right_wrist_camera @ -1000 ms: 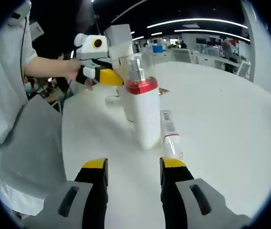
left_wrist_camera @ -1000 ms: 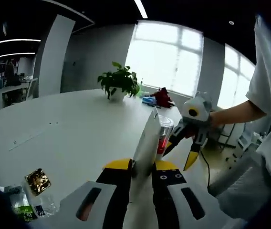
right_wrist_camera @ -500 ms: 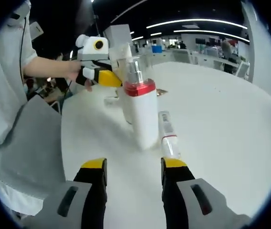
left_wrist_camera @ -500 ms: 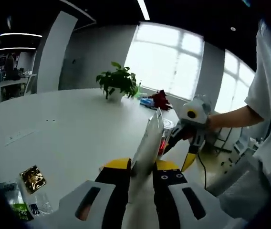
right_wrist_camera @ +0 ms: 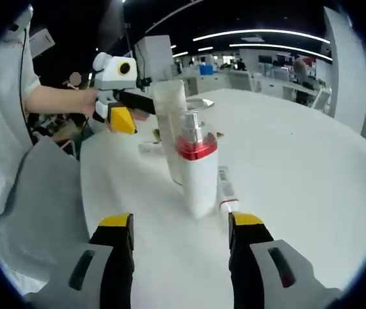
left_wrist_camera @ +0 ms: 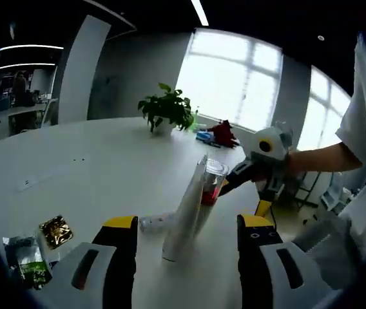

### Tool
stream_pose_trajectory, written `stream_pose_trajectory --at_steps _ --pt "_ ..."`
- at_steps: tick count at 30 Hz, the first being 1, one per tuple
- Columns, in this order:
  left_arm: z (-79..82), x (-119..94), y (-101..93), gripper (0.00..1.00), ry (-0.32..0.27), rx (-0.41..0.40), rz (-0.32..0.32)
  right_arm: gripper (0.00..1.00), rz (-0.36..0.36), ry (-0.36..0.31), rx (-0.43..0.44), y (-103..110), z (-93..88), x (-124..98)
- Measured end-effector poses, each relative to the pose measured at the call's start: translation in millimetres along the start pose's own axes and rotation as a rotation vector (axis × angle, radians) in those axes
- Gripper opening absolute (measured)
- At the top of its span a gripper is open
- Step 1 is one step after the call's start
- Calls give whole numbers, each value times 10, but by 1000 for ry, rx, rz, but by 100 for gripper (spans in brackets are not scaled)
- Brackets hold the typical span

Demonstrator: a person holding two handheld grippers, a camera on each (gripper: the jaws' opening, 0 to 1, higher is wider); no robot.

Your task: Arrange the skincare products in the storage area until every visible bottle or jar stands upright without overlapping.

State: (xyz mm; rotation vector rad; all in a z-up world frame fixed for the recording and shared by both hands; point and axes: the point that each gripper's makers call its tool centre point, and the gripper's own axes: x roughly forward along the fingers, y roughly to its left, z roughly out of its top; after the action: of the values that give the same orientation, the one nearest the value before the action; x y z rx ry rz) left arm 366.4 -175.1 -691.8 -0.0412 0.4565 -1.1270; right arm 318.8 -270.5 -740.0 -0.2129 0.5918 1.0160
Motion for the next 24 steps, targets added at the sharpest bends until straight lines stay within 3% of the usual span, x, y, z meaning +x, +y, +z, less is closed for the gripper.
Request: stream_pose_trajectory --at_steps 5,10,24 --pt "-53 -234 13 73 -3 -34 52 69 -17 -6 8 65 76 -4" --pt "-172 -492 47 76 7 -92 103 84 -65 1 27 102 104 8" --pt "-509 -1234 25 91 -14 -207 273 87 -86 -44 74 365 209 38"
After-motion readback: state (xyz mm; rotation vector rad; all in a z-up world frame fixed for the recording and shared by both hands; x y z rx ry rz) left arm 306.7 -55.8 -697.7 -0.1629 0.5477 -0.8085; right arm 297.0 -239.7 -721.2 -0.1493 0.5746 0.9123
